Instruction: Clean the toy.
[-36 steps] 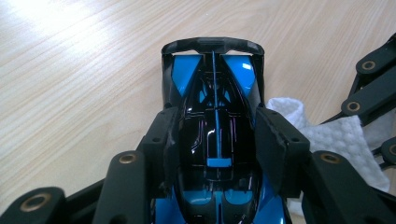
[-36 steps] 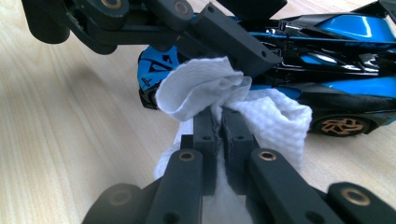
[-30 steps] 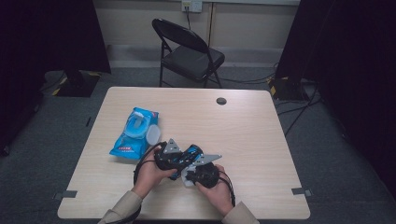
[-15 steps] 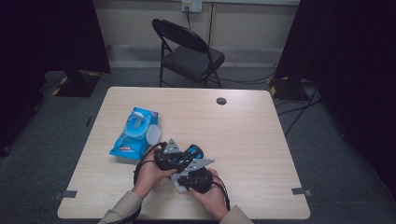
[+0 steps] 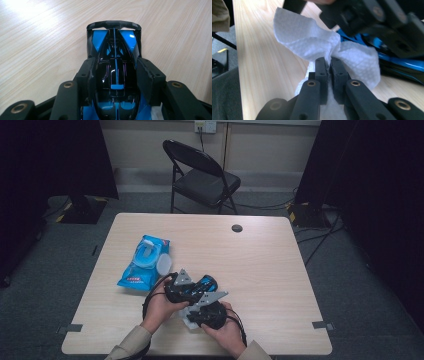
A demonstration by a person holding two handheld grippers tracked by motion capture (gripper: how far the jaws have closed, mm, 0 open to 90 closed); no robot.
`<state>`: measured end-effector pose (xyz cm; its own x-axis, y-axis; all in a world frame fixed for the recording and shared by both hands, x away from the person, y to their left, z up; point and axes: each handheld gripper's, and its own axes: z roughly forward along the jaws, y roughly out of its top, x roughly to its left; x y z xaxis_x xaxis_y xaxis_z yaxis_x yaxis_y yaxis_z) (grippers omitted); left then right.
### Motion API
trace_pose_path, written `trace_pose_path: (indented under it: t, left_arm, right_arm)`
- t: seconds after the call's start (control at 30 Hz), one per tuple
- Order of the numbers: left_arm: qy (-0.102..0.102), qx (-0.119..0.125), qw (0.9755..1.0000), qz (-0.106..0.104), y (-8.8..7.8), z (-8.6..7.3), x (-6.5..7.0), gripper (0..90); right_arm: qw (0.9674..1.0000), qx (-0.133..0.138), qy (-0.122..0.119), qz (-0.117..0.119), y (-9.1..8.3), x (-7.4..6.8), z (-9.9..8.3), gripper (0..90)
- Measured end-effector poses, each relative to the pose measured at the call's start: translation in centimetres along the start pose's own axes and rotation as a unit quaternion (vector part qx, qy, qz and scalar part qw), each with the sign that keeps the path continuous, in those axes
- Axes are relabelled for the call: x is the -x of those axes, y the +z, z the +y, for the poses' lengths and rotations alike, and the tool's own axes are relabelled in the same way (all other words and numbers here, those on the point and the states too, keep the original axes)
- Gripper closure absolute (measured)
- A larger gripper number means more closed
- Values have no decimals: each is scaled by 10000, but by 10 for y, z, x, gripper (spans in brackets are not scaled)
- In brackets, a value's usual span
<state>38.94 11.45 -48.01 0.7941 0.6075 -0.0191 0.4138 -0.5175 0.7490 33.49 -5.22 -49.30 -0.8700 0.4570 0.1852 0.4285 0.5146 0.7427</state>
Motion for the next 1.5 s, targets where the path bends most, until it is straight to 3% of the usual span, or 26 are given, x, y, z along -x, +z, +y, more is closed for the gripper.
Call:
trace_pose_path:
  t: [0.23, 0.3, 0.37, 0.43, 0.57, 0.73, 0.87, 0.93, 1.03, 1.2, 1.27, 1.33, 1.5]
  left_arm:
    - [-49, 24, 9999, -94, 1, 1, -1, 501]
    - [-95, -33, 9997, -216, 1, 3, 0, 426]
    - [2, -84, 9999, -137, 2, 4, 1, 378]
    - [-26, -35, 9999, -120, 0, 6, 0, 351]
    - [-60, 112, 9998, -164, -10, 8, 2, 295]
    - [140, 251, 9992, -261, -25, 7, 12, 270]
    - [268, 255, 9979, -528, -30, 5, 31, 282]
    - [372, 138, 9973, -617, -29, 3, 42, 312]
    - [512, -29, 9957, -777, -27, -4, 54, 411]
    - [583, -194, 9950, -781, -15, -19, 65, 439]
    - [551, -206, 9954, -750, -12, -22, 65, 462]
    - [559, -277, 9952, -749, -10, -24, 66, 473]
    - [506, -361, 9953, -741, -7, -27, 67, 532]
  right_arm:
    - [9997, -103, 79, -197, -18, 15, -8, 835]
    - [9997, -177, 101, -141, -21, 19, -7, 770]
    - [9995, -206, 64, -251, -25, 21, -8, 746]
    - [9993, -247, 26, -263, -28, 22, -9, 719]
    - [9994, -176, 81, -279, -43, 27, -8, 580]
    - [9973, 372, 246, -589, -78, 42, -6, 441]
    - [9919, 752, 433, -932, -98, 57, -9, 362]
    - [9891, 933, 467, -1039, -103, 61, -10, 355]
    - [9862, 1069, 556, -1138, -104, 64, -12, 331]
    - [9845, 1111, 507, -1256, -95, 65, -9, 284]
    - [9846, 1100, 516, -1255, -89, 65, -5, 278]
    - [9863, 973, 747, -1102, -82, 65, 1, 229]
    - [9897, 972, 467, -939, -60, 66, 16, 208]
